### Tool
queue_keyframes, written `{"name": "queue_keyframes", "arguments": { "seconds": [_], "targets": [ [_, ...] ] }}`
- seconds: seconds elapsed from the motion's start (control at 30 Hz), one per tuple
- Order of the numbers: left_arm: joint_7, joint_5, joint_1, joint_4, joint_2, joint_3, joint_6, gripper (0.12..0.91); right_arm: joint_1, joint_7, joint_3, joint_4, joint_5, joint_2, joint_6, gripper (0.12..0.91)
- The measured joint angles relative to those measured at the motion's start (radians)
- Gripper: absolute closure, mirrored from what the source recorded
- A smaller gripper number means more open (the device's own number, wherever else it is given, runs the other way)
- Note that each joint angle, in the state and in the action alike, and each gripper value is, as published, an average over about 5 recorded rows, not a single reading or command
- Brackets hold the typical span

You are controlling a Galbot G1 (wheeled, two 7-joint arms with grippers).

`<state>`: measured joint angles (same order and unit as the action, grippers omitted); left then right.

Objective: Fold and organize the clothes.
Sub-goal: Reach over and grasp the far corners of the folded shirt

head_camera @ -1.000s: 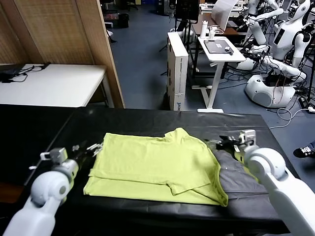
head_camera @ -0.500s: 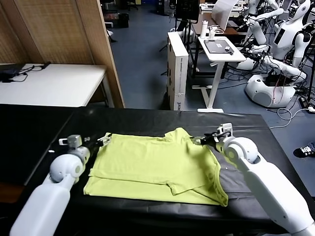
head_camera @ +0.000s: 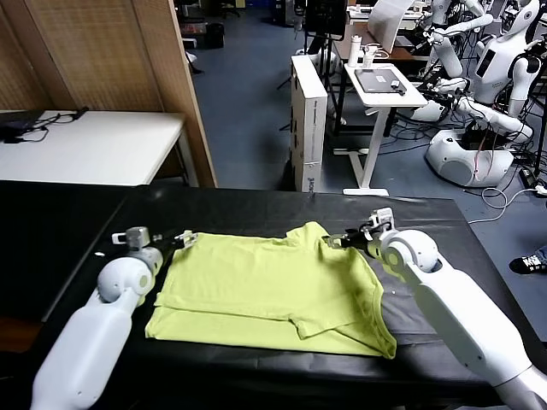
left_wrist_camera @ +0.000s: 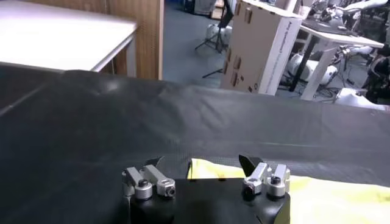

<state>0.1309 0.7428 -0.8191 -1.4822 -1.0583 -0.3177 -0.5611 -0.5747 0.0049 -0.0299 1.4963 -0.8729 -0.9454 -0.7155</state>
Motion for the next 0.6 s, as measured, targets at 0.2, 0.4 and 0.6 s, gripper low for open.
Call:
{"name": "queue_keyframes", "arguments": {
  "seconds": [0.2, 0.4, 0.6],
  "targets": [
    [-0.005, -0.001, 0.002, 0.003, -0.001, 0.002, 0.0, 0.211, -0.003, 0.0, -0.001, 0.002, 0.0, 0.002, -0.001, 0.355],
    [-0.012, -0.007, 0.001, -0.007, -0.001, 0.008, 0.001, 0.52, -0.009, 0.0, 0.001, 0.009, 0.0, 0.003, -0.001, 0.467],
    [-0.016, -0.02, -0.002, -0.009, -0.001, 0.01, 0.005, 0.8, -0.013, 0.0, 0.001, 0.013, 0.0, 0.004, -0.001, 0.754]
  ]
}}
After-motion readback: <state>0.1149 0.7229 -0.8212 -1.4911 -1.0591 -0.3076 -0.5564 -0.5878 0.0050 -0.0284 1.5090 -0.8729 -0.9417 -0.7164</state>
